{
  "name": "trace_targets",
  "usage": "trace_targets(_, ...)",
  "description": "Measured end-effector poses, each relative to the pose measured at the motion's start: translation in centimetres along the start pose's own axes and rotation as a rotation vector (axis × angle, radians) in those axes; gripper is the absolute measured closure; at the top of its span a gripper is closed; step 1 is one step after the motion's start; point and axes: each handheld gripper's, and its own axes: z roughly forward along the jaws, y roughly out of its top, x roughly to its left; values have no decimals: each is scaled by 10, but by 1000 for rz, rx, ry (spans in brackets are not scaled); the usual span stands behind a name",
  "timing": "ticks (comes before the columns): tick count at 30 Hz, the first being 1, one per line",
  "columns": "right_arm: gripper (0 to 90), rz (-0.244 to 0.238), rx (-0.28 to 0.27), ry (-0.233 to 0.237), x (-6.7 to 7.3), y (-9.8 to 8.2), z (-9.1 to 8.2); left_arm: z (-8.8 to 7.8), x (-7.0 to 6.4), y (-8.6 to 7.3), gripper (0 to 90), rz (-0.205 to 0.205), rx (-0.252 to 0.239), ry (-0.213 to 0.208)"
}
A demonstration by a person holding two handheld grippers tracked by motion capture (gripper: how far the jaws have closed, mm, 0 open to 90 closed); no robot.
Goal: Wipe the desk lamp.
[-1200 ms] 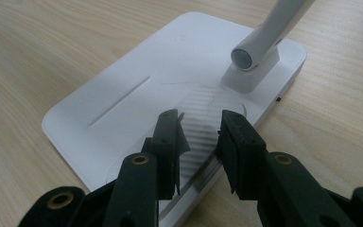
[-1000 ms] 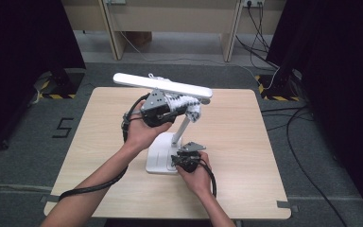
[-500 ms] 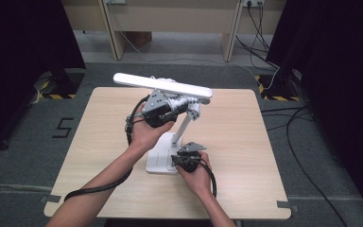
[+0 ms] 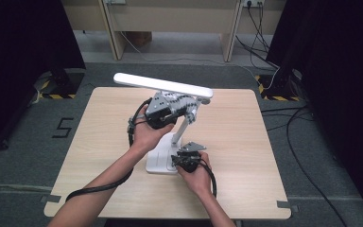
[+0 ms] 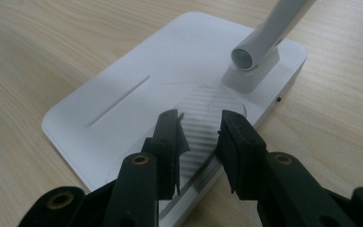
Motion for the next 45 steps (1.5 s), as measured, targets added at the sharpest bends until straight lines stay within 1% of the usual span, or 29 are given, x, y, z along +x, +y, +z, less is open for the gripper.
trace_targets(4, 688, 0, 0, -1, 0, 0, 0, 3, 2, -10, 841, -12, 24, 6)
trace_targets(7, 688, 1, 0, -2, 0, 0, 0, 5, 5, -19, 841, 2, 51, 18)
trace_targets(9, 688, 1, 0, -2, 0, 0, 0, 6, 6, -26, 841, 1, 69, 21)
trace_targets(12, 688, 1, -1, -2, 0, 0, 0, 9, 9, -35, 841, 15, 99, 32)
trace_targets(17, 688, 1, -3, -1, 0, 0, 0, 11, 14, -49, 842, 1, 133, 31)
trace_targets(22, 688, 0, 0, 0, 0, 0, 0, 14, 16, -61, 842, -1, 167, 40)
trace_targets(25, 688, 3, 1, 1, 0, 0, 0, 15, 17, -69, 841, 8, 190, 44)
trace_targets(29, 688, 0, 0, 0, 0, 0, 0, 17, 20, -83, 842, 9, 229, 55)
trace_targets(35, 688, -1, -1, -2, 1, -1, 0, 19, 26, -100, 841, -4, 270, 60)
trace_targets(40, 688, 5, 0, 0, 1, -1, 0, 21, 29, -108, 841, -14, 292, 68)
trace_targets(45, 688, 2, -4, 0, 1, -1, 0, 22, 30, -112, 841, -14, 306, 72)
